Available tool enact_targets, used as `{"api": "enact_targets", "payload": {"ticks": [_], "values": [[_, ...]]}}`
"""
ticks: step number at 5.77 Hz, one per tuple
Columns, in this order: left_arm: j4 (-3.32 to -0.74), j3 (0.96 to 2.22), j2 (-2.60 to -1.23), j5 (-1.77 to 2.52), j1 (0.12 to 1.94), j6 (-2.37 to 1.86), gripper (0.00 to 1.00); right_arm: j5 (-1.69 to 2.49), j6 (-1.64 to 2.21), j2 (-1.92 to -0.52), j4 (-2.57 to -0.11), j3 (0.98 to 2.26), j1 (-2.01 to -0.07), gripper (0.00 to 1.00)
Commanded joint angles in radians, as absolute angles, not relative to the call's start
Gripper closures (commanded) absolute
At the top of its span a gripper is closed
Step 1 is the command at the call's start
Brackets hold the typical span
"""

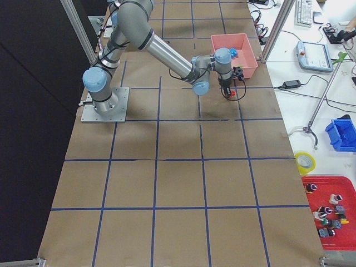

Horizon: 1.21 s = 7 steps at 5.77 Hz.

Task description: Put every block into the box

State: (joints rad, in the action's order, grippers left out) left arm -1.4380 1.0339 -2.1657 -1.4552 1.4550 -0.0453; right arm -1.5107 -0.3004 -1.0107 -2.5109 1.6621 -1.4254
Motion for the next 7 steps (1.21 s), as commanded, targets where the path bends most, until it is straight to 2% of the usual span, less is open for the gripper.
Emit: {"api": "enact_targets", "payload": {"ticks": [1,2,4,5,6,7], "values": [[-1.448,0.942,-2.247,-1.453,1.642,-0.055,0.9,-1.512,-0.323,-1.131,-2.331,1.661,-1.395,0.94],[-1.442,0.899,-2.311,-1.454,1.701,-0.087,0.9,-1.511,-0.345,-1.2,-2.222,1.664,-1.382,0.94],[-1.306,0.891,-2.426,-1.459,1.758,-0.153,0.89,-1.55,-0.342,-1.361,-2.02,1.674,-1.382,0.94],[-1.283,0.893,-2.443,-1.462,1.767,-0.166,0.82,-1.546,-0.334,-1.409,-1.923,1.655,-1.384,0.94],[-1.282,0.893,-2.435,-1.46,1.769,-0.169,0.29,-1.543,-0.328,-1.413,-1.893,1.613,-1.387,0.94],[-1.282,0.893,-2.427,-1.459,1.769,-0.175,0.01,-1.539,-0.295,-1.41,-1.797,1.553,-1.394,0.94]]}}
